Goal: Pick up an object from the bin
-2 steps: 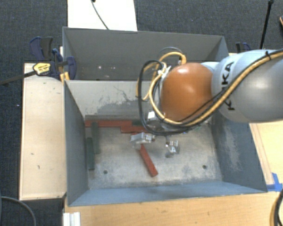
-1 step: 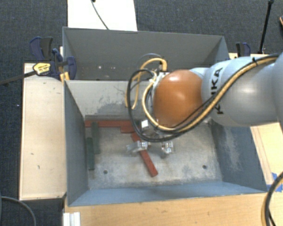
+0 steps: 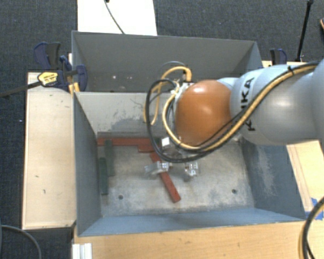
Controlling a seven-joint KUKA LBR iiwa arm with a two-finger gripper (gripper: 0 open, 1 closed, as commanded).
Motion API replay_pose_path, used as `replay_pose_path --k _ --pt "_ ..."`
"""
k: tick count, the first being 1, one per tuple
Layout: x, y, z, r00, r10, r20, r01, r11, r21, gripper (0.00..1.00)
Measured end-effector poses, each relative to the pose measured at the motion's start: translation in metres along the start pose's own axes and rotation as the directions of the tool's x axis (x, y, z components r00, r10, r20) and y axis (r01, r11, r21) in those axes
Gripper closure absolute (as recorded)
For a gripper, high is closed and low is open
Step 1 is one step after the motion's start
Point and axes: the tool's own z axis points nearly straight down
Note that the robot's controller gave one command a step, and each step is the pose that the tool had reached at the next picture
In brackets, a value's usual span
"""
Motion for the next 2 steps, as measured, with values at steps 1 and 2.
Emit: replay_pose_path --k 1,2 --pt "0.000 0.000 0.000 1.000 0.004 -0.001 -0.004 1.000 0.000 1.00" --pt "-0.001 -0.001 -0.033 1.000 0.015 0.003 -0.015 1.000 0.007 1.00"
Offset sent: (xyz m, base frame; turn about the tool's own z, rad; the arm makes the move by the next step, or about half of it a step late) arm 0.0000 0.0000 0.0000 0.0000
